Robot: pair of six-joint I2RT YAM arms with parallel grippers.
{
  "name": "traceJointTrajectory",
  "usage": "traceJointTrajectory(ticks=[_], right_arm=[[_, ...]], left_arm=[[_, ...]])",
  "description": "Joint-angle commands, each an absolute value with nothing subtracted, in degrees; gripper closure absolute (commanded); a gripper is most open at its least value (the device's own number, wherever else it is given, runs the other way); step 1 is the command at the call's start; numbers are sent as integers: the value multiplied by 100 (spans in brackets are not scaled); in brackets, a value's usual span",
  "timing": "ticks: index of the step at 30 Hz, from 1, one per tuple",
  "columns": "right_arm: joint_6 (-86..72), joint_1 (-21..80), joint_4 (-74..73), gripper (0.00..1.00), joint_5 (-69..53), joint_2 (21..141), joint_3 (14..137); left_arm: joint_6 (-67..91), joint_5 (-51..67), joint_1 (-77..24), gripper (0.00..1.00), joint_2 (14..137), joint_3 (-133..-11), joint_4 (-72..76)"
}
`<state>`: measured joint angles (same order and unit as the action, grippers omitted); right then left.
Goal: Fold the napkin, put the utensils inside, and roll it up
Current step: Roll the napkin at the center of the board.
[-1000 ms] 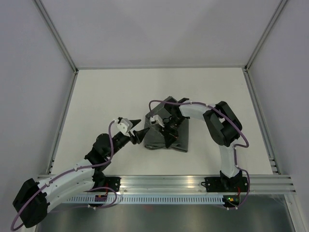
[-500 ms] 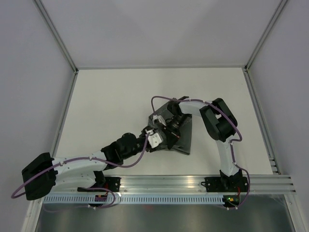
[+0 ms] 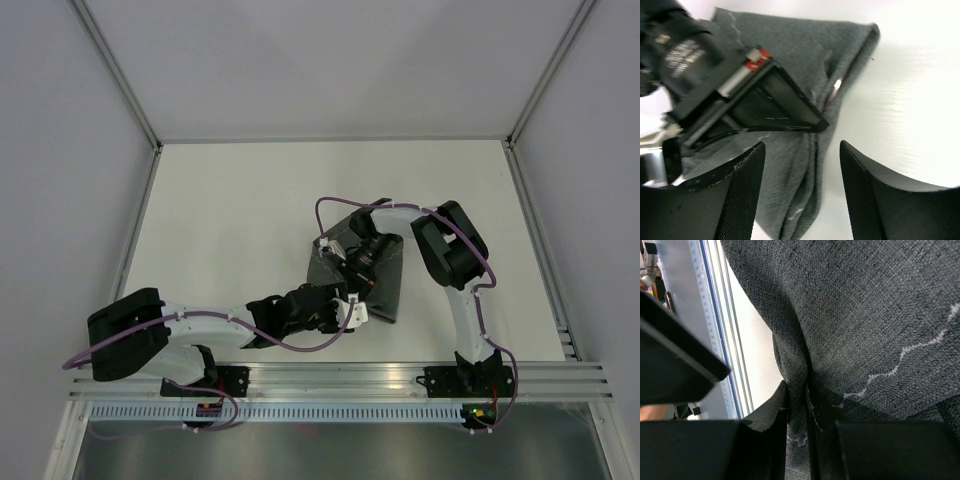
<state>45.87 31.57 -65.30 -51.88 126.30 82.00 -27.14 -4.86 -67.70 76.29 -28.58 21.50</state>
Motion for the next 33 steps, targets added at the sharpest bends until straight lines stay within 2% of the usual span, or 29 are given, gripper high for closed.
traceJointTrajectory(ticks=[1,12,21,24,25,30,33], right_arm=[[5080,3085,-6231,99,-4465,12964,8226],[5106,3059,-6328,99,-4509,13043,8288],[5107,3032,-6372,100,-4526,13087,8341],[5098,3023,-6372,100,-4526,13096,8350],[5098,3023,-6381,100,-4526,13096,8350],[5106,3006,-6407,99,-4544,13122,8376],[5124,2988,-6416,100,-4561,13122,8385]], left_arm=[[-3015,-326,-6864,33,7953,-3041,2223],[-3419,-527,-6864,29,8656,-3111,2672],[-3682,-703,-6864,32,9105,-3217,2874],[-3744,-695,-6864,41,9263,-3296,2813],[-3744,-686,-6864,49,9290,-3296,2804],[-3718,-668,-6864,71,9475,-3428,2444],[-3691,-677,-6856,75,9536,-3524,2303]])
